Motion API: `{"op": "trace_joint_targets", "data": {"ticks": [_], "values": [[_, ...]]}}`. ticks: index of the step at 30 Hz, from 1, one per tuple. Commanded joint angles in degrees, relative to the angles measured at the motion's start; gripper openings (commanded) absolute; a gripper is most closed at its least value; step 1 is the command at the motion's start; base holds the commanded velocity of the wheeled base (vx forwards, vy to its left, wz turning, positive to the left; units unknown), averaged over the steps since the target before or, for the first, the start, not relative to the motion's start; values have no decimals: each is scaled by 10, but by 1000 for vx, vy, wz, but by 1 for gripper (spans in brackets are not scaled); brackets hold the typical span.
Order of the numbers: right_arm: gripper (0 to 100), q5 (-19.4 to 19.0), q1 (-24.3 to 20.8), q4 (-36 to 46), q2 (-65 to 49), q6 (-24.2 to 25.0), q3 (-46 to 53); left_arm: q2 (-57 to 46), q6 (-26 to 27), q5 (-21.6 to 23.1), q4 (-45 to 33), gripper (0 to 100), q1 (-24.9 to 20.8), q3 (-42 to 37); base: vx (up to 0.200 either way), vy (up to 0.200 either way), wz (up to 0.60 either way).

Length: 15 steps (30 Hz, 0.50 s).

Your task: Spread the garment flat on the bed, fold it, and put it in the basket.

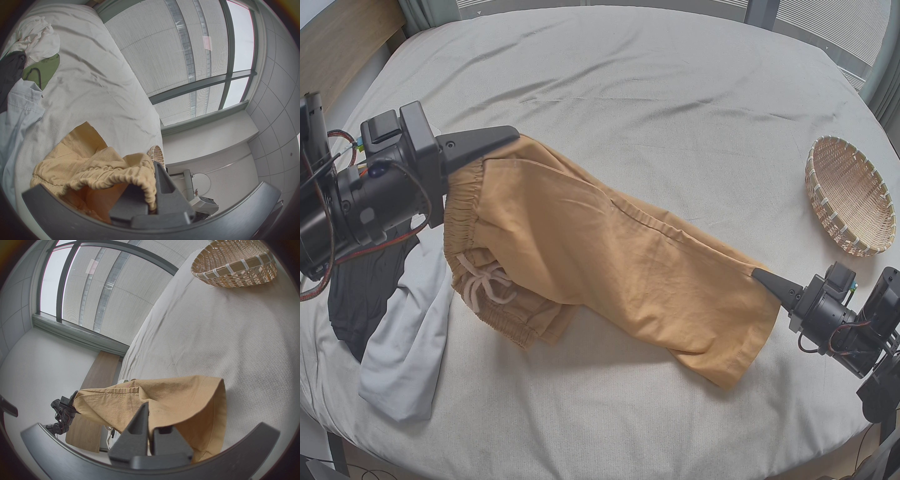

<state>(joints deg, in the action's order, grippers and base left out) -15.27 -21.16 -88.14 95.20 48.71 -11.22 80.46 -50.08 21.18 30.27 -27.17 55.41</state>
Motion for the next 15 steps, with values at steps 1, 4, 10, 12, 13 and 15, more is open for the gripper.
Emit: {"op": "trace_joint_targets", "data": {"ticks": [1,4,10,12,13,15], "values": [[0,0,-3,0,-4,-1,1,9,0,0,6,0,0,0,0,0,0],[0,-1,-4,0,-4,-5,1,9,-1,0,8,0,0,-1,0,0,0],[100,-3,-4,0,-4,-20,9,8,-1,1,8,0,0,1,0,0,0],[100,-3,-14,0,-4,-21,11,8,-1,0,8,0,-1,0,0,0,0],[100,-3,-16,0,-4,-22,11,8,-1,0,8,0,-1,0,0,0,0],[100,-3,-19,0,-4,-21,11,8,-1,0,8,0,-1,0,0,0,0]]}}
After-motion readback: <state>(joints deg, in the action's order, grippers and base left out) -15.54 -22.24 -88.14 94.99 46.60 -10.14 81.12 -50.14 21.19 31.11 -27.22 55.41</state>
